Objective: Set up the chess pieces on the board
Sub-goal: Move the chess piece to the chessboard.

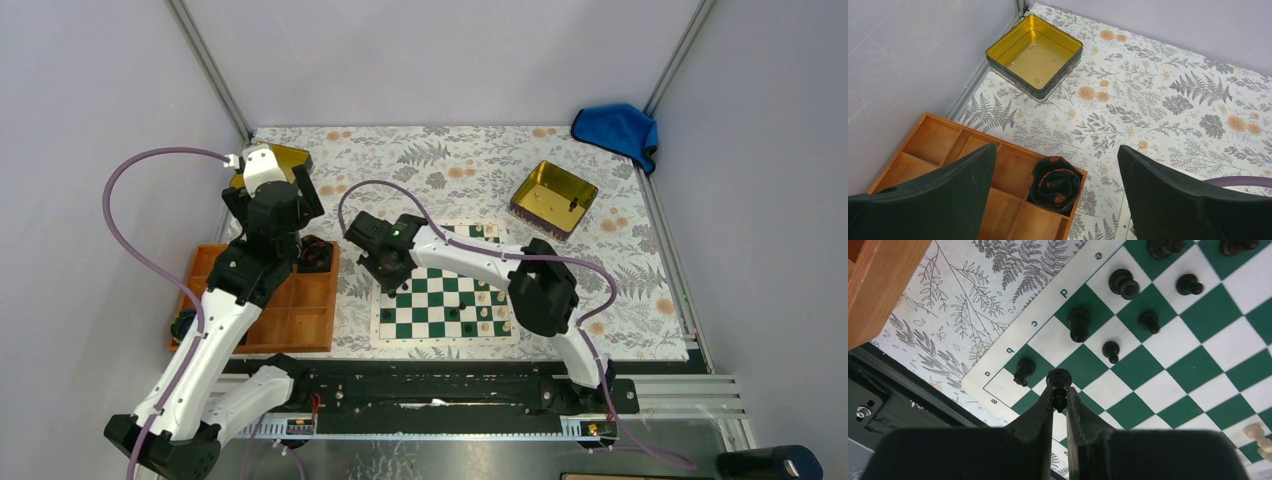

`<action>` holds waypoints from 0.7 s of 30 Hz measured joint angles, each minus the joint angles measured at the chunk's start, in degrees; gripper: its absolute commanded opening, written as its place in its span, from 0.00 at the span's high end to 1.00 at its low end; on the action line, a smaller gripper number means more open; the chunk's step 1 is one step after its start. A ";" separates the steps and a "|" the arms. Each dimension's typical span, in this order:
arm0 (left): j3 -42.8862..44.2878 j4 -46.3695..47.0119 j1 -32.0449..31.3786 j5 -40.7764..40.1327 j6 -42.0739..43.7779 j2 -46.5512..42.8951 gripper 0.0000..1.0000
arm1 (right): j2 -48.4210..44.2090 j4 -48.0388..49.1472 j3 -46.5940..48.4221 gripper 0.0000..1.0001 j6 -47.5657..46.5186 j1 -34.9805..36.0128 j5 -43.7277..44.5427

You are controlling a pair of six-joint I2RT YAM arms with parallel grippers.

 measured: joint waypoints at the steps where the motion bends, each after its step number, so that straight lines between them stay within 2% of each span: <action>1: 0.00 0.00 0.00 -0.02 0.00 -0.15 0.01 | 0.63 -0.02 0.17 1.00 -0.13 0.17 -0.33; 21: -0.90 0.02 0.00 -0.02 -0.02 -1.40 0.01 | 7.17 0.13 2.86 1.00 -0.83 0.92 -0.87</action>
